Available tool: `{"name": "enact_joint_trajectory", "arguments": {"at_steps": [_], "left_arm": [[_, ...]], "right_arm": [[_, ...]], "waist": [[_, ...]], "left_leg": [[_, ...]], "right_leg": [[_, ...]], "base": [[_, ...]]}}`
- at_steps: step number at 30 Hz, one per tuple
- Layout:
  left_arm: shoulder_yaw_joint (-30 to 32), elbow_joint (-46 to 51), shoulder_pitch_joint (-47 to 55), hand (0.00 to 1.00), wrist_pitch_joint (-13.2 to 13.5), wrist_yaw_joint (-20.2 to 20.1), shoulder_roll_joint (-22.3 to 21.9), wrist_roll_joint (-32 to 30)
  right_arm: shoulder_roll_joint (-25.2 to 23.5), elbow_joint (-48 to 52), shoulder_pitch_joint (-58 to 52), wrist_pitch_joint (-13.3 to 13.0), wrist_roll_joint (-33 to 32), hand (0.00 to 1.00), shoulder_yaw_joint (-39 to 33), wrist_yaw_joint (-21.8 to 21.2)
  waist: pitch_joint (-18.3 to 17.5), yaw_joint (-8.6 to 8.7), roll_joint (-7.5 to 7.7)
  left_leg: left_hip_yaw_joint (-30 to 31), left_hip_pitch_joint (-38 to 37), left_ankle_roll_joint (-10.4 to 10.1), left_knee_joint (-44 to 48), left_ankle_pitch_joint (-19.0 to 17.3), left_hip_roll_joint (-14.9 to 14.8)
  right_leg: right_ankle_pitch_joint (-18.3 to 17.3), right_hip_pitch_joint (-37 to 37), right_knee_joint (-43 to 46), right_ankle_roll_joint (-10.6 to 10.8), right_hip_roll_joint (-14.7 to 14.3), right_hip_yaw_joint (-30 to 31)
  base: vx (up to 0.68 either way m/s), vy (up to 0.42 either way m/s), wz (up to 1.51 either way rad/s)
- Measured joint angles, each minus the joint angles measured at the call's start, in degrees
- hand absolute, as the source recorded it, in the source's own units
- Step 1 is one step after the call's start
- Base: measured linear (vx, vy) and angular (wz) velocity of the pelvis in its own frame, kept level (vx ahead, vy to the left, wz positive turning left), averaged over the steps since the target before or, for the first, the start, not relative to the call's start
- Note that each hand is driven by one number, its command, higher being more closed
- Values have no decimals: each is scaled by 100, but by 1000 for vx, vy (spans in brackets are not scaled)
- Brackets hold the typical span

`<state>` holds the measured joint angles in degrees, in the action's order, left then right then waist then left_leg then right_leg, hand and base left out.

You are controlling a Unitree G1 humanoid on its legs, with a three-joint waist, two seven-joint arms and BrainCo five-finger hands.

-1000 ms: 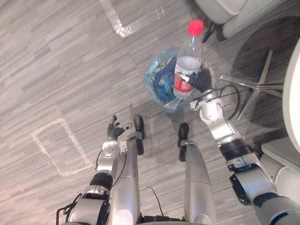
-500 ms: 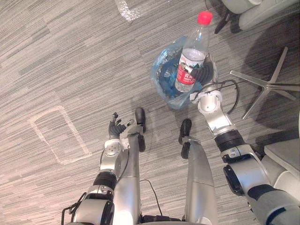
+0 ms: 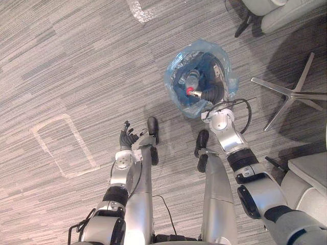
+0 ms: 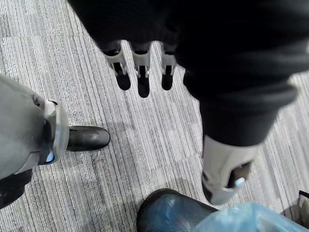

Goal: Gather rubbish on tea table into small bin, then transfer packed bag to large trash can.

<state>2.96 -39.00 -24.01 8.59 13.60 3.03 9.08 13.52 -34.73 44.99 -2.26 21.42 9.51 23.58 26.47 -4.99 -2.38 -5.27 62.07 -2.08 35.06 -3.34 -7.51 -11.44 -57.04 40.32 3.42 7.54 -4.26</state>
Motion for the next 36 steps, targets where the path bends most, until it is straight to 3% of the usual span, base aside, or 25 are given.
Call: {"name": "enact_joint_trajectory", "arguments": {"at_steps": [9, 22, 23, 36], "left_arm": [[-9, -18, -8, 0, 14, 0, 0, -49], [0, -302, -390, 0, 128, 27, 84, 0], [-1, -331, -418, 0, 129, 27, 77, 5], [6, -379, -534, 0, 215, 106, 15, 13]], "right_arm": [[24, -289, -105, 2, 779, 0, 286, -69], [5, -1794, 295, 185, 1478, 0, 670, -349], [0, -1859, 309, 210, 1479, 100, 671, -357], [-275, -2298, 383, 264, 1449, 100, 704, -505]], "waist": [[-17, 4, 32], [-43, 4, 77], [-43, 2, 77], [-43, -4, 77]], "left_leg": [[30, 0, -3, -12, 19, 1], [138, 426, -20, -328, 335, 151], [149, 439, -22, -371, 368, 176], [178, 687, -31, -618, 604, 229]], "right_leg": [[1, 14, -2, 0, 0, -29], [5, -448, 55, -24, 145, -205], [5, -478, 65, -24, 159, -202], [-50, -814, 250, -101, 277, -347]], "base": [[0, 0, 0], [7, 0, 12], [-5, 8, 13], [-9, 0, 10]]}}
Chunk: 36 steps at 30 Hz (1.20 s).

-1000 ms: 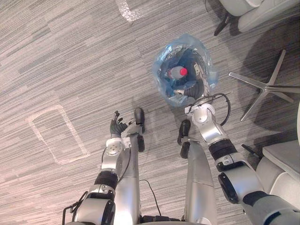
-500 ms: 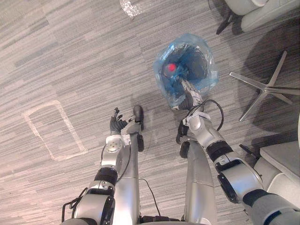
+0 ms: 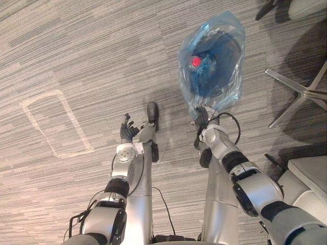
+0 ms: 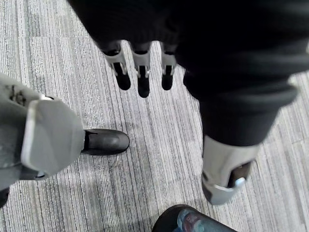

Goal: Gather rubbish on tea table into small bin, then transfer packed bag to large trash can.

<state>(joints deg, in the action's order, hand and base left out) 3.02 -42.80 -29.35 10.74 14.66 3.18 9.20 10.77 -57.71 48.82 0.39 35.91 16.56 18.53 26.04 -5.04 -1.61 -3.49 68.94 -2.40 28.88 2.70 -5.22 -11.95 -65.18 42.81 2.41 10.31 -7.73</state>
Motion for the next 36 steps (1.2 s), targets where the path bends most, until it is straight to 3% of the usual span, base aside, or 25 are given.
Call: {"name": "enact_joint_trajectory", "arguments": {"at_steps": [7, 11, 16, 21, 27, 30, 36], "left_arm": [[-12, -2, -59, 0, -11, -3, -19, 1], [-12, 67, -57, 0, -32, -9, -46, 1], [-66, 207, 74, 0, -113, -34, -119, -9], [-199, 285, 716, 0, -259, -139, -108, -72], [-367, 249, 1551, 0, -412, -295, -49, -291], [-671, -147, 1884, 0, -440, -394, 42, -464], [-740, -522, 2292, 0, -531, -611, 225, -643]], "right_arm": [[37, 95, -11, -16, -228, 100, 5, 43], [44, 647, -229, -18, -377, 100, 11, 56], [34, 1811, -839, -51, -740, 100, 49, 60], [-3, 3424, -2074, -71, -1121, 100, 9, 39], [-236, 4980, -3336, -230, -1354, 100, -48, -139], [-242, 5058, -3665, -340, -1396, 100, -38, -333], [-193, 5056, -3950, -472, -1643, 100, -64, -757]], "waist": [[0, -5, 0], [-2, -4, 3], [-3, 11, 5], [-52, 37, 97], [-483, 178, 499], [-975, 184, 569], [-1391, 278, 573]], "left_leg": [[-4, -141, 1, 29, -1, -34], [-60, -325, -2, 41, -11, -100], [-76, -785, 20, 43, -95, -190], [-219, -1836, -19, -124, -251, -313], [-386, -3224, -108, -691, -312, -323], [-523, -3843, -149, -1216, -229, -282], [-684, -4938, -201, -2244, 49, -174]], "right_leg": [[2, 162, -5, -3, -34, -3], [14, 353, -49, -19, -85, 1], [35, 843, -182, -42, -166, -1], [53, 1941, -655, -42, -288, 11], [117, 3305, -1436, 30, -365, 81], [294, 3887, -2068, 78, -422, 182], [688, 4958, -3189, 160, -502, 248]], "base": [[0, 0, 0], [-27, -13, -6], [-38, -28, -10], [8, -16, -14], [108, -23, -11], [186, -4, -18], [142, 2, -11]]}}
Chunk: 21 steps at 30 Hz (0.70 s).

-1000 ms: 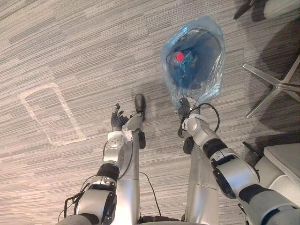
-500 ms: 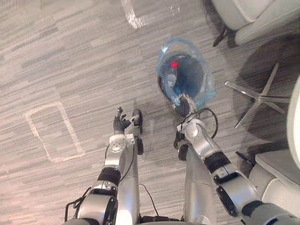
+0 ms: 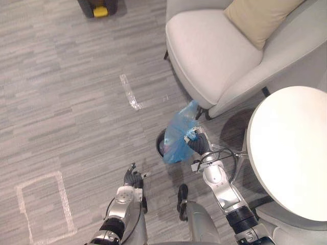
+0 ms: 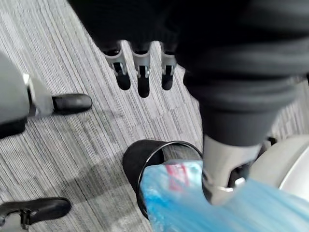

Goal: Gather rubbish on tea table into small bin, then transfer packed bag to large trash can.

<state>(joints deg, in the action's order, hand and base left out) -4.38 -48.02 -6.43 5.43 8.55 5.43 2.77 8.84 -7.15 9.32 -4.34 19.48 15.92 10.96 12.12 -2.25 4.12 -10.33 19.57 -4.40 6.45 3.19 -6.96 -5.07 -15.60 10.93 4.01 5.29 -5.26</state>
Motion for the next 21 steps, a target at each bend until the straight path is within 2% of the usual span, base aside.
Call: {"name": "enact_joint_trajectory", "arguments": {"at_steps": [4, 6, 9, 12, 14, 18, 21], "left_arm": [[-1, 54, 287, 0, -1, -21, 108, -54], [-57, 509, 525, 0, 10, -86, 176, -54], [-347, 1394, 770, 0, 48, -175, 303, -143], [-492, 2131, 845, 0, 161, -253, 407, -161], [-637, 2767, 845, 0, 293, -262, 613, -158], [-813, 3278, 836, 0, 513, -259, 769, -160], [-1122, 3541, 823, 0, 553, -270, 825, -159]], "right_arm": [[27, 10, -345, -98, -174, 100, 0, -233], [76, 172, -550, -174, -300, 100, 4, -414], [375, 514, -622, -313, -616, 100, 18, -596], [674, 676, -602, -433, -868, 100, 49, -712], [887, 833, -572, -488, -1297, 100, 147, -877], [1121, 905, -369, -614, -1832, 100, 382, -1125], [1342, 1065, -127, -624, -2232, 100, 551, -1297]], "waist": [[-405, 21, -9], [-573, 22, -11], [-760, 29, -94], [-779, 27, -121], [-797, 31, -114], [-950, 54, -139], [-1013, 88, -172]], "left_leg": [[-34, -606, -43, -577, 165, 74], [-66, -918, -72, -825, 227, 96], [-72, -1016, -39, -1068, 313, 129], [-71, -1190, -22, -1235, 364, 159], [-89, -1249, -21, -1235, 363, 165], [-116, -1258, -18, -1236, 366, 184], [-110, -1264, -20, -1235, 375, 181]], "right_leg": [[97, 494, -378, 26, -17, 22], [117, 758, -561, 22, -31, 55], [151, 773, -662, 29, -28, 89], [184, 870, -739, 52, -30, 141], [210, 918, -785, 63, -19, 176], [312, 981, -958, 57, -22, 227], [367, 1060, -1049, 57, -31, 235]], "base": [[103, 7, -5], [36, 16, -8], [-14, 20, -5], [-30, 26, -5], [-6, 21, -6], [20, 8, -8], [37, -4, -2]]}}
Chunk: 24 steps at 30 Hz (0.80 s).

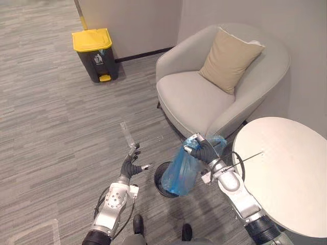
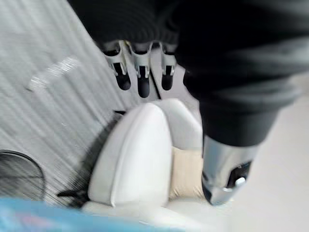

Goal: Gather rubbish on tea table into small bin, then transfer packed bag to large trash can.

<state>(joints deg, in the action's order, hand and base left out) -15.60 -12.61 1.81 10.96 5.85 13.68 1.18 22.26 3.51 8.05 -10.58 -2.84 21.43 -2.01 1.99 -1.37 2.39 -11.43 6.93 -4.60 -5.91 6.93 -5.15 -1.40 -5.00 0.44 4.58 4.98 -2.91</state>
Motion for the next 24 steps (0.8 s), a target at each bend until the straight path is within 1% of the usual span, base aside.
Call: {"name": "enact_joint_trajectory", "arguments": {"at_steps": [5, 7, 9, 11, 13, 14, 17, 18, 19, 20, 24], "left_arm": [[-525, 268, -163, 0, 15, -123, 40, -13], [-835, 288, -492, 0, 54, -157, 96, -158], [-966, 309, -682, 0, 124, -159, 135, -260], [-1090, 309, -859, 0, 130, -157, 198, -383], [-1233, 308, -1103, 0, 149, -139, 303, -698], [-1271, 308, -1156, 0, 157, -136, 331, -744], [-1314, 306, -1366, 0, 188, -62, 403, -1193], [-1337, 304, -1452, 0, 197, 19, 444, -1400], [-1350, 304, -1481, 0, 205, 51, 470, -1478], [-1401, 296, -1564, 0, 216, 97, 532, -1632], [-1491, 231, -1682, 0, 236, 176, 540, -1869]], "right_arm": [[163, 316, 345, -47, -657, 100, 267, -217], [263, 378, 554, -49, -1009, 100, 480, -345], [309, 452, 608, -49, -1255, 100, 612, -436], [303, 497, 621, -49, -1420, 100, 713, -490], [310, 536, 701, -49, -1636, 100, 860, -579], [310, 561, 712, -49, -1641, 100, 866, -589], [313, 625, 772, -49, -1884, 100, 933, -696], [313, 670, 780, -49, -1995, 100, 1019, -708], [311, 685, 791, -49, -2034, 100, 1061, -718], [307, 691, 838, -48, -2114, 100, 1178, -794], [275, 690, 921, -22, -2376, 100, 1319, -844]], "waist": [[-71, 78, -26], [-72, 109, -26], [-73, 131, -26], [-143, 139, -30], [-223, 172, -30], [-226, 176, -29], [-253, 198, -1], [-267, 200, 15], [-268, 201, 16], [-269, 209, 16], [-272, 213, 19]], "left_leg": [[4, -5, -7, -1, 31, -22], [1, -18, -11, -6, 59, -45], [-9, -66, -13, -24, 67, -57], [-26, -79, -14, -41, 66, -67], [-43, -92, -18, -42, 69, -77], [-42, -92, -20, -42, 70, -81], [-54, -91, -32, -42, 79, -99], [-71, -85, -39, -42, 84, -109], [-77, -84, -40, -42, 85, -113], [-85, -84, -44, -42, 88, -117], [-85, -81, -45, -42, 91, -117]], "right_leg": [[67, 19, -54, -18, -27, 25], [103, 17, -59, -34, -50, 46], [119, 14, -63, -40, -62, 80], [126, 9, -66, -41, -71, 118], [134, 6, -75, -44, -82, 157], [139, 6, -76, -47, -85, 159], [186, 6, -117, -54, -104, 182], [233, 14, -177, -61, -116, 203], [244, 13, -186, -63, -119, 212], [266, 13, -203, -65, -124, 226], [290, 17, -227, -63, -129, 233]], "base": [[-11, -3, -2], [-51, -6, -5], [-75, 1, -7], [-65, 2, -9], [-26, 0, -8], [-27, -2, -5], [-21, -5, -6], [-5, -6, -7], [-1, -8, -9], [1, -7, -5], [0, -2, -1]]}}
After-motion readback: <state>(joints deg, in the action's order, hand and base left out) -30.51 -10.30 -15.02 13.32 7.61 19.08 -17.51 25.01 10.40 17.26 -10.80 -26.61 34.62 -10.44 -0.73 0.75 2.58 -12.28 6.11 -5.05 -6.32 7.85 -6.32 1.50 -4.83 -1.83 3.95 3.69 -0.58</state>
